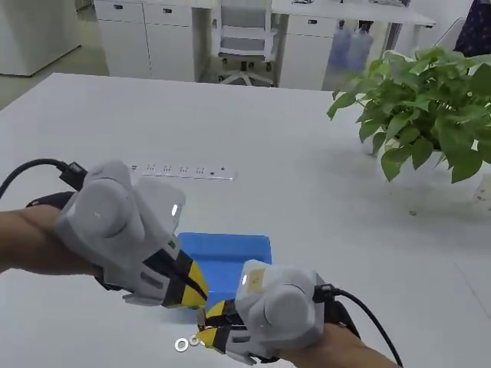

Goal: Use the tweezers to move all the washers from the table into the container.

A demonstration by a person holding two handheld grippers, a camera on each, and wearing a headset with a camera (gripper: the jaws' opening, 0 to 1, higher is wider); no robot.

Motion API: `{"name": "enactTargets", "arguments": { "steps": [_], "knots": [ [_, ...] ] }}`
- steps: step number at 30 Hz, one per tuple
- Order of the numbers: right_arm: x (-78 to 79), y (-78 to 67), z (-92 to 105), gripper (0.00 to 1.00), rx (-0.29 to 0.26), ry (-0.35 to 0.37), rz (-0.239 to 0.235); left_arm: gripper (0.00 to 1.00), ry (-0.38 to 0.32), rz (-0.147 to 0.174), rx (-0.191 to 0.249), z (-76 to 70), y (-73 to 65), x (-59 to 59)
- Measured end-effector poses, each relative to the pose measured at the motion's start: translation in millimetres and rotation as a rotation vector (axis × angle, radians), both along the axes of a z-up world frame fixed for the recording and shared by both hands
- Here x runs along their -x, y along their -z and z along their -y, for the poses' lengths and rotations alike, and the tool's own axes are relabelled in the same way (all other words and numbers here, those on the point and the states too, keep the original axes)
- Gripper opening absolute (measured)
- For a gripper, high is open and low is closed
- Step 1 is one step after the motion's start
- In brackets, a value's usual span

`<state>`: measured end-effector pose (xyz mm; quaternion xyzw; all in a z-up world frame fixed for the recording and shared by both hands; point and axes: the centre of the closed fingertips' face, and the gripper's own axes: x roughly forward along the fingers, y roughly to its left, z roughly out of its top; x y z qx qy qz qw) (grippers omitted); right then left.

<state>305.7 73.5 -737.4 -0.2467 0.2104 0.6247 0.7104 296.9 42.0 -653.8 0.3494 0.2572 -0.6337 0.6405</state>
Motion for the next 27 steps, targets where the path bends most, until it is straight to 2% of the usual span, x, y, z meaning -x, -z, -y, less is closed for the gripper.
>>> {"name": "enactTargets", "arguments": {
  "steps": [13,22,27],
  "knots": [
    [-19.9,-21.8,10.2,0.10,-0.004,0.018,0.035,0.06,0.024,0.022,0.022,12.9,-23.3,-15.4],
    [-44.3,-38.1,16.8,0.10,-0.012,0.039,0.062,0.06,0.032,0.049,0.032,18.5,-38.2,-37.1],
    [-58.6,-42.6,21.6,0.10,-0.014,0.051,0.072,0.06,0.041,0.066,0.035,23.8,-42.5,-49.3]
  ]
}}
